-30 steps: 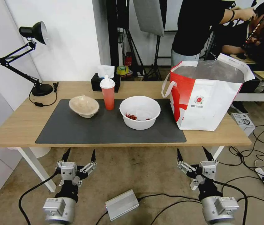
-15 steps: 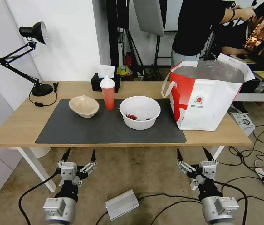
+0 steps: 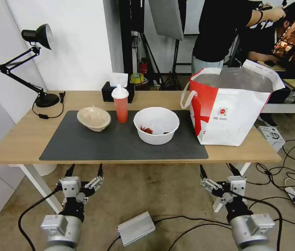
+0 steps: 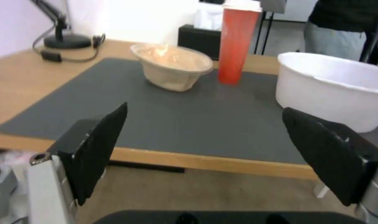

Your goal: Pick up the trash from the table and place it into the takeout bag.

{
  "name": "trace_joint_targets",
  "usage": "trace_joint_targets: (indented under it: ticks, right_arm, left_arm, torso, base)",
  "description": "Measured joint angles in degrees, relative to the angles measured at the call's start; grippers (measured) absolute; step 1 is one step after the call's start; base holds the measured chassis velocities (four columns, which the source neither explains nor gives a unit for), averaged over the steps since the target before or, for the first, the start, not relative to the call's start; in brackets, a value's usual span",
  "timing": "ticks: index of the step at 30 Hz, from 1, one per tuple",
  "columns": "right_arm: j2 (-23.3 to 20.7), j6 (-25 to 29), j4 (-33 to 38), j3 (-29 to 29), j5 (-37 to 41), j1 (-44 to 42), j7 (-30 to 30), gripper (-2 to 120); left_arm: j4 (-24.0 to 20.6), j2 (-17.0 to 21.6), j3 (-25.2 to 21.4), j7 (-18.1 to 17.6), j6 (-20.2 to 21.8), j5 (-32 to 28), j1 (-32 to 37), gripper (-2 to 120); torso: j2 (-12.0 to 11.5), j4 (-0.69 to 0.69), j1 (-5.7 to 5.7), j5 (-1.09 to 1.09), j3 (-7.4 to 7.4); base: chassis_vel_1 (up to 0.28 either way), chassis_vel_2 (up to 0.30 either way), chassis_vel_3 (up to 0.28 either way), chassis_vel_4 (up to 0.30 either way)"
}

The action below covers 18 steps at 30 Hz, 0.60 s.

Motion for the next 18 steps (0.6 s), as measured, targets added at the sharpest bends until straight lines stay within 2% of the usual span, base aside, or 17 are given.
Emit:
trace_joint_targets:
  ticks: [4,7,9,10,13,15,18]
  right_arm:
    - [-2.99,-3.72,1.84,0.43,3.32,0.22,1.39,100]
    - [-7.98,-9.99,4.75,1.15,8.95,0.56,3.78,100]
    - [-7.98,-9.99,4.75,1.15,8.95,0.56,3.78,100]
    - [-10.93,-13.73,5.18,1.57,12.24,0.73,5.16,100]
    - [-14.07,-14.58,5.26,1.57,15.67,1.31,4.95,100]
    - [-14.10,-14.54,5.27,1.51,15.74,1.33,4.93,100]
    - [-14.07,-14.11,5.27,1.30,15.80,1.41,4.82,100]
  left_arm:
    - [-1.41,1.38,0.25,-2.60,2.85,-3.50,-0.56,100]
    - [-4.05,3.91,0.71,-7.43,8.09,-9.88,-1.57,100]
    - [-4.05,3.91,0.71,-7.43,8.09,-9.88,-1.57,100]
    - [-5.43,5.29,0.92,-9.98,10.90,-13.31,-2.09,100]
    - [-6.26,7.85,1.37,-14.83,16.21,-19.78,-3.15,100]
    - [-6.26,8.03,1.41,-15.16,16.56,-20.21,-3.23,100]
    - [-6.31,8.49,1.21,-14.36,14.26,-20.00,-3.79,100]
  torso:
    - [0.00,0.00,0.00,0.01,0.00]
    - [0.00,0.00,0.00,0.00,0.00]
    - [0.00,0.00,0.00,0.00,0.00]
    - [0.00,0.00,0.00,0.00,0.00]
    - [0.00,0.00,0.00,0.01,0.00]
    - [0.00,0.00,0.00,0.01,0.00]
    - [0.00,-0.01,0.00,0.00,0.00]
  base:
    - [0.000,0.000,0.000,0.000]
    - [0.000,0.000,0.000,0.000]
    - [0.000,0.000,0.000,0.000]
    - [0.000,0.000,0.000,0.000]
    - [0.000,0.000,0.000,0.000]
    - [0.000,0.000,0.000,0.000]
    - [0.000,0.000,0.000,0.000]
